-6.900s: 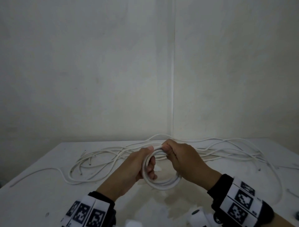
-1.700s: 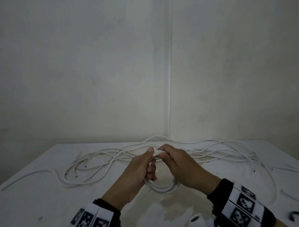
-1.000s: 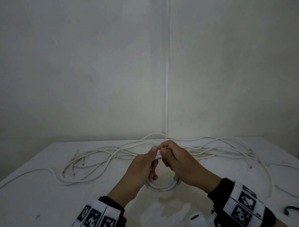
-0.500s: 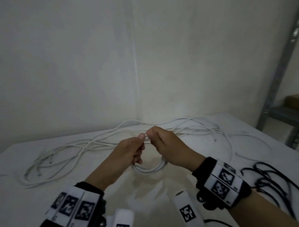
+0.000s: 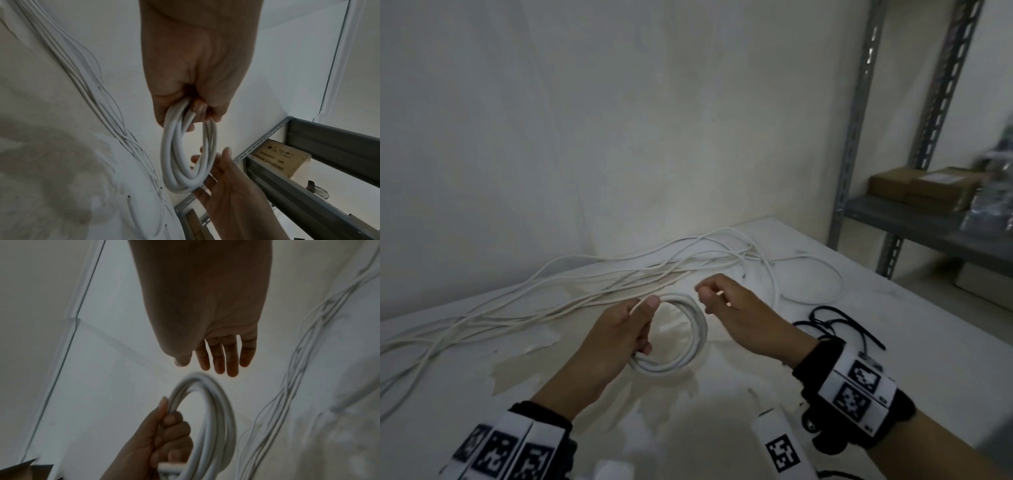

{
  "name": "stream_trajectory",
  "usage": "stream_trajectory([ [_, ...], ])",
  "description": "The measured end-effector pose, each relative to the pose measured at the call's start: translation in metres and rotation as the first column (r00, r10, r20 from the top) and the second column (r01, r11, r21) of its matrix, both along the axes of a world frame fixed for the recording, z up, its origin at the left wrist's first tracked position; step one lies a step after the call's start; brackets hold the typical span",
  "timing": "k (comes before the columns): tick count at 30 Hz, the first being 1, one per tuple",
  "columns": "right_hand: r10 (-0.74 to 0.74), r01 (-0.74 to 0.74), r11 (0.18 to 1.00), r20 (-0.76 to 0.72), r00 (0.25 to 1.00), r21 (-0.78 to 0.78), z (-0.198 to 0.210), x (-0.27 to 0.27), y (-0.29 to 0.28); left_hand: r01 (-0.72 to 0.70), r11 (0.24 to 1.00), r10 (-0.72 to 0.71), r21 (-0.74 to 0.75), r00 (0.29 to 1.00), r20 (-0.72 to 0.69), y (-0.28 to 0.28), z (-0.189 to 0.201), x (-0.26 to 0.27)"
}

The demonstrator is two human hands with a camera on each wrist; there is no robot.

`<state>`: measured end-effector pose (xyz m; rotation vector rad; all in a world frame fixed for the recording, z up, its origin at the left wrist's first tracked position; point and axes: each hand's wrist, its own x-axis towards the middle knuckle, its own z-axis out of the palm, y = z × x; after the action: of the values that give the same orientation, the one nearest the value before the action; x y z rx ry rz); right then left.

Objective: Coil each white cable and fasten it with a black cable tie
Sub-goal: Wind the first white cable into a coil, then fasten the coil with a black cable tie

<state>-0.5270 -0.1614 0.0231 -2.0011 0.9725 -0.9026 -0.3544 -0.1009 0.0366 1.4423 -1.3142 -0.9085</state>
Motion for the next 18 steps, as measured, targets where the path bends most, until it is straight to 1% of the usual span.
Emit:
stream_trajectory([
  [2, -0.069, 0.072, 0.997, -0.089, 0.994, 0.032, -0.005, -0.029, -0.005, 0.004, 1.0, -0.004, 0.004, 1.0, -0.012, -0.006, -0.003, -0.008],
  [5, -0.207, 0.214, 0.977, -0.202, 0.957, 0.012, -0.012, -0.074, -0.014, 0.025, 1.0, -0.024, 0.015, 0.999, -0.026, -0.015, -0.007, -0.02],
  [7, -0.28, 0.292, 0.956, -0.322, 0.904, -0.012, -0.018, -0.099, -0.022, 0.035, 0.999, -0.034, 0.027, 0.999, -0.041, -0.018, -0.01, -0.027],
  [9, -0.319, 0.347, 0.937, -0.477, 0.819, -0.03, -0.023, -0.119, -0.029, 0.041, 0.998, -0.039, 0.038, 0.998, -0.055, -0.021, -0.013, -0.031],
  [11, -0.321, 0.378, 0.925, -0.608, 0.726, -0.038, -0.031, -0.132, -0.035, 0.04, 0.998, -0.036, 0.043, 0.997, -0.075, -0.023, -0.014, -0.034],
  [13, -0.28, 0.379, 0.925, -0.711, 0.644, -0.021, -0.037, -0.135, -0.038, 0.03, 0.998, -0.025, 0.048, 0.995, -0.094, -0.024, -0.014, -0.034],
  [15, -0.234, 0.377, 0.926, -0.746, 0.623, 0.025, -0.04, -0.134, -0.038, 0.018, 0.999, -0.012, 0.052, 0.995, -0.101, -0.024, -0.013, -0.032],
  [18, -0.246, 0.398, 0.916, -0.73, 0.638, 0.039, -0.044, -0.129, -0.042, -0.001, 0.998, 0.007, 0.055, 0.995, -0.1, -0.023, -0.013, -0.027],
])
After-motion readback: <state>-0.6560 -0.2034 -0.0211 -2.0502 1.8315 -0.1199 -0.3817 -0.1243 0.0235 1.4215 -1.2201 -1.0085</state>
